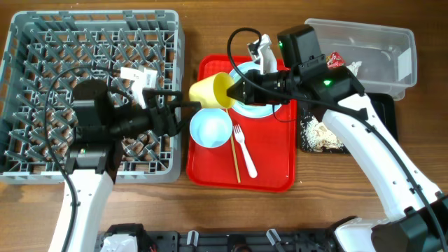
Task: Sort waste into correct bins and load items into the dishwasher rack
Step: 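Hand the yellow cup from the right gripper to the left gripper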
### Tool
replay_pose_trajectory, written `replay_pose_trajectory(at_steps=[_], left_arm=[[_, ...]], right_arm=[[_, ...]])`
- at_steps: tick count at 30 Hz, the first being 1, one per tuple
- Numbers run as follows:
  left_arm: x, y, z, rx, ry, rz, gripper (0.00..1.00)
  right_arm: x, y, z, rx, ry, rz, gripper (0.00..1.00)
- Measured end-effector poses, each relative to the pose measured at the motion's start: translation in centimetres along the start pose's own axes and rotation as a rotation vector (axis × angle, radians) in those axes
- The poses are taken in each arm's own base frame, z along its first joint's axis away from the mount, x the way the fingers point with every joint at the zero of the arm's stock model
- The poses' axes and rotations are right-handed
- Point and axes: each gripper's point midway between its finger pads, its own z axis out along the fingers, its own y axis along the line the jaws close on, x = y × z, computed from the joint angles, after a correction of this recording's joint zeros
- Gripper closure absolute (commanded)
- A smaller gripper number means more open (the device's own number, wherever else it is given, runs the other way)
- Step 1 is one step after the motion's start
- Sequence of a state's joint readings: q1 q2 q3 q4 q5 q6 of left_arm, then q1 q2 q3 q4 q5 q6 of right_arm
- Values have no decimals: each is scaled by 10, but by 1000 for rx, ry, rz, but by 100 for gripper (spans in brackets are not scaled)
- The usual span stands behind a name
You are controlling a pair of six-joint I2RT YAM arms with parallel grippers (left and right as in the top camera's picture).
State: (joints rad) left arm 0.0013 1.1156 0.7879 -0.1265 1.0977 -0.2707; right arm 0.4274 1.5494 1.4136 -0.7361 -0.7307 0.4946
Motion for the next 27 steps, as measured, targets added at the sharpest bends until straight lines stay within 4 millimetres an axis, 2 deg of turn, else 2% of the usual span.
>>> replay_pose_trajectory(at_steps=[2,5,8,10,13,17,22,27], left_arm=[[-4,-15,2,119,13,60,4],[-3,-22,0,185,28,73,4],[-5,-28,-2,220,28,104,9],[-1,-41,-3,289,51,133,11],[3,-56,-3,366,76,182,11],[3,-68,-3,415,80,255,10],[-10,-80,-7,437,45,375,10],[-15,-85,-8,440,40,372,25]], right_arm=[[4,15,-1,-86,31,-11,96],[9,26,-4,-160,66,-6,96],[11,35,-8,-218,84,-13,96],[15,52,-10,-303,112,-45,96],[20,65,-13,-372,143,-64,96],[24,70,-16,-406,164,-65,96],[25,72,-17,-418,171,-64,96],[26,73,-17,-424,175,-65,96]])
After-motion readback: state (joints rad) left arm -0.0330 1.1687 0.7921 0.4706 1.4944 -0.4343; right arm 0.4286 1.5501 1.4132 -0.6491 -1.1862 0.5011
